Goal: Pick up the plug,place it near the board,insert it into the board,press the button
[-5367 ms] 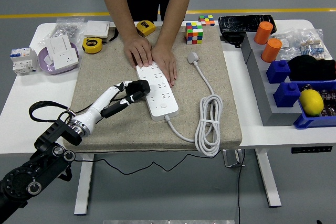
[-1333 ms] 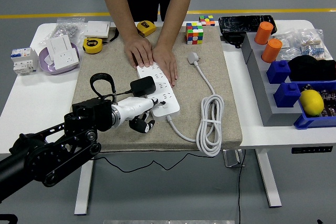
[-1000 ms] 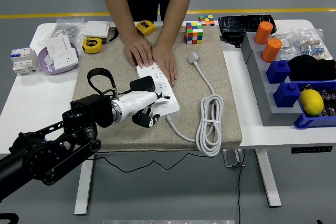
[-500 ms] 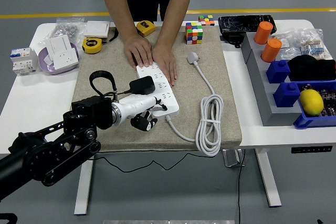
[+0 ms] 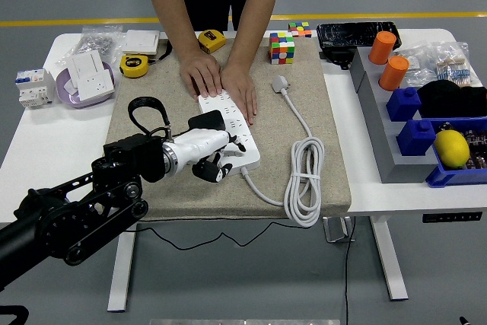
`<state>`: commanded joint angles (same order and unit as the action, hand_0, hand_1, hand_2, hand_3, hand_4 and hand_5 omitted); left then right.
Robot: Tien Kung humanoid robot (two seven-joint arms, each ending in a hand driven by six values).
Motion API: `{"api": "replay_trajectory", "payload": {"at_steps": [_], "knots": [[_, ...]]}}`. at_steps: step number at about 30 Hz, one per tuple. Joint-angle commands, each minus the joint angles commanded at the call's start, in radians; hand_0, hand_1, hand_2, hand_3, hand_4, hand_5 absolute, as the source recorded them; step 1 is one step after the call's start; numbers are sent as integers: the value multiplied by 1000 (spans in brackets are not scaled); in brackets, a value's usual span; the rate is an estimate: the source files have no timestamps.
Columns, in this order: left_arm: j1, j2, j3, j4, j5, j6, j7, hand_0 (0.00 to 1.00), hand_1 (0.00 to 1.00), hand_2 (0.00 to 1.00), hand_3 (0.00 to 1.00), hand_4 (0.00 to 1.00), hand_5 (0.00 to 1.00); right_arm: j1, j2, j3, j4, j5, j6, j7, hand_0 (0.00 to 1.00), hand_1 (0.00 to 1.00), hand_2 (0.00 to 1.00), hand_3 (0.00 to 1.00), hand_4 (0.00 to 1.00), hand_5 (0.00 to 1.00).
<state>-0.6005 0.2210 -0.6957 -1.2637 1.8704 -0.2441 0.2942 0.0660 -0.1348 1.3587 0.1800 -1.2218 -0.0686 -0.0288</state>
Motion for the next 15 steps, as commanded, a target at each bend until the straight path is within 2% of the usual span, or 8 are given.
{"api": "replay_trajectory", "payload": {"at_steps": [15], "knots": [[0,-2,16,25,0,-5,2,130,41,156,795,494,2,1,0,2,0,0,0,0,981,833,764,798,998,980]]}}
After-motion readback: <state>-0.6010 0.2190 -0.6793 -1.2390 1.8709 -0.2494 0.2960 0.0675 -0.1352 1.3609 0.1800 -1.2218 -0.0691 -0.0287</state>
